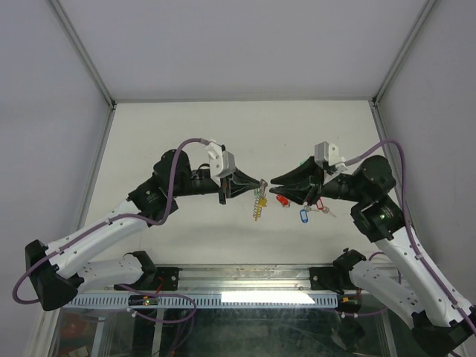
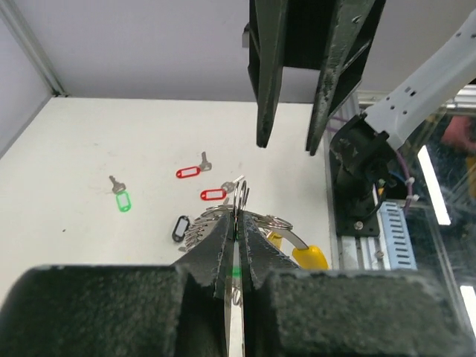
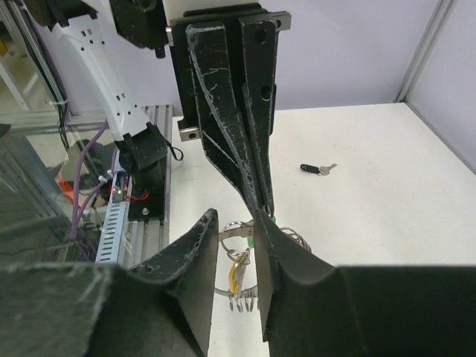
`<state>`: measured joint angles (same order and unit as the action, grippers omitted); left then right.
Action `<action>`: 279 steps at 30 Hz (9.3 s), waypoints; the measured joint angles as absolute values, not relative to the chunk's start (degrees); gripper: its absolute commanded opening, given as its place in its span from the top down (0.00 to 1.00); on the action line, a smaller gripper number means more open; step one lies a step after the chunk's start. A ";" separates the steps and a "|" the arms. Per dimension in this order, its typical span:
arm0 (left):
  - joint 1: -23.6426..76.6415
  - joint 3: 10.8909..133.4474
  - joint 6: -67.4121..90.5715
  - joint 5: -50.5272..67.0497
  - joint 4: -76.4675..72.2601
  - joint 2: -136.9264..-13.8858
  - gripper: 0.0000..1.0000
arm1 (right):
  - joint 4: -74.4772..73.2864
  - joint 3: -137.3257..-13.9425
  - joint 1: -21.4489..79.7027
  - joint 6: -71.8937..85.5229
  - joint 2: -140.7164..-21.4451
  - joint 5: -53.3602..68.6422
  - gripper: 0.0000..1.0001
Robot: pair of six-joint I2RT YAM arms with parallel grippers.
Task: Put the keys on the keyring
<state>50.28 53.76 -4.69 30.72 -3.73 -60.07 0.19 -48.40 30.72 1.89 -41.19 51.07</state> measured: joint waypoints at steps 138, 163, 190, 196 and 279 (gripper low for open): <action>50.28 71.66 -27.55 28.99 33.10 -67.16 0.62 | -31.03 -60.23 40.49 -20.12 -57.36 39.20 1.00; 50.28 51.59 -14.85 22.31 8.51 -57.06 0.44 | -26.13 -60.53 40.49 -14.61 -53.93 36.47 1.00; 50.30 51.55 -14.96 21.78 5.13 -57.71 1.00 | -25.10 -60.53 40.49 -13.41 -53.01 35.70 1.00; 50.33 51.55 -15.66 20.78 5.39 -56.75 1.00 | -25.08 -60.53 40.49 -13.39 -52.42 34.89 1.00; 50.59 52.95 -6.02 33.71 -6.39 -57.95 0.83 | -5.48 -51.09 40.49 -8.51 -43.20 40.23 1.00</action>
<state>50.59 52.95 -6.02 33.71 -6.39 -57.95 -5.48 -51.09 40.49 -8.51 -43.20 40.23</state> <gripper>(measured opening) 0.215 0.006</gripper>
